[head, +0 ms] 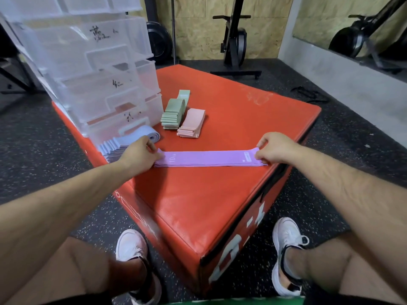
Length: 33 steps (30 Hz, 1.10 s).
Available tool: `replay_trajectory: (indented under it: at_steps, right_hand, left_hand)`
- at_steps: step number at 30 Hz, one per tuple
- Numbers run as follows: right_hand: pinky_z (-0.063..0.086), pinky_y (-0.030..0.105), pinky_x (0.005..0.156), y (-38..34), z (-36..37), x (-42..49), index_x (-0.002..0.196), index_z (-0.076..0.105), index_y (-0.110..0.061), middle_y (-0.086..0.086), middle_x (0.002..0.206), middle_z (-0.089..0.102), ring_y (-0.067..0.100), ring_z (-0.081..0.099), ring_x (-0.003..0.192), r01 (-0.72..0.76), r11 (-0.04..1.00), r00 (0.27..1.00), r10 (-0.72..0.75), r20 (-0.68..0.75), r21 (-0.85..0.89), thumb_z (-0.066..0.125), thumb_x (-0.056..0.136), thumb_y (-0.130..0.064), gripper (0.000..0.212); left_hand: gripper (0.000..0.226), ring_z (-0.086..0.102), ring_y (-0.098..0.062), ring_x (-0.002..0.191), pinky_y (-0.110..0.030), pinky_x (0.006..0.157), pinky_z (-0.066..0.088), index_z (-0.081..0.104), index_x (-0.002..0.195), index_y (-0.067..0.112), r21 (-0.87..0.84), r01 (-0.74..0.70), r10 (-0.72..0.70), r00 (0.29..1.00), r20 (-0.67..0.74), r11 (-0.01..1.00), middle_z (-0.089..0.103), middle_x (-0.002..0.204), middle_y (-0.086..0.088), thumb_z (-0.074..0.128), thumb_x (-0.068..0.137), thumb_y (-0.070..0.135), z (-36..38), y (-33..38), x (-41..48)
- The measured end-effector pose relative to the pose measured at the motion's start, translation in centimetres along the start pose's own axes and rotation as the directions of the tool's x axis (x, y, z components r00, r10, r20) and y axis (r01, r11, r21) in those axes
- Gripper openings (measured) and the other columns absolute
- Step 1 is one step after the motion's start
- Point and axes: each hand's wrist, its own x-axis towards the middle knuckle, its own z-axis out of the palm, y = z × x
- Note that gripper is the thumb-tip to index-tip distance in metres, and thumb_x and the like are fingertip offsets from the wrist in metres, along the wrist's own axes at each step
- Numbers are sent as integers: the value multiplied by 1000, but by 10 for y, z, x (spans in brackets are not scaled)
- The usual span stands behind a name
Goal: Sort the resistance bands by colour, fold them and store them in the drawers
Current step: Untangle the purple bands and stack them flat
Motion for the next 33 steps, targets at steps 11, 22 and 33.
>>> replay_trajectory:
  at_steps: [11, 22, 33]
  right_hand:
    - [34, 24, 49, -6, -10, -8, 82, 66, -8, 6, 73, 63, 20, 53, 59, -192, 981, 977, 194, 84, -31, 76, 78, -30, 25]
    - [38, 25, 52, 7, -8, 2, 88, 66, -10, 4, 85, 59, 16, 52, 69, -199, 957, 971, 163, 177, 210, 76, 77, -19, 17]
    - [36, 23, 47, 26, -61, -13, 81, 65, -9, 5, 69, 53, 14, 43, 51, -170, 942, 984, 178, -1, 290, 75, 76, -13, 12]
  left_hand:
    - [11, 56, -28, 85, -41, 79, 49, 65, 81, 15, 245, -463, 478, 879, 0, 852, 56, 86, -6, 66, 76, 5, 18, 28, -6]
    - [24, 55, -20, 103, -45, 86, 48, 64, 109, 32, 151, -680, 619, 722, 309, 718, 52, 109, 8, 61, 85, 38, 60, 73, -16]
    - [19, 51, -20, 103, -41, 89, 44, 66, 107, 34, 175, -685, 602, 713, 361, 707, 55, 109, 10, 62, 89, 29, 84, 107, -17]
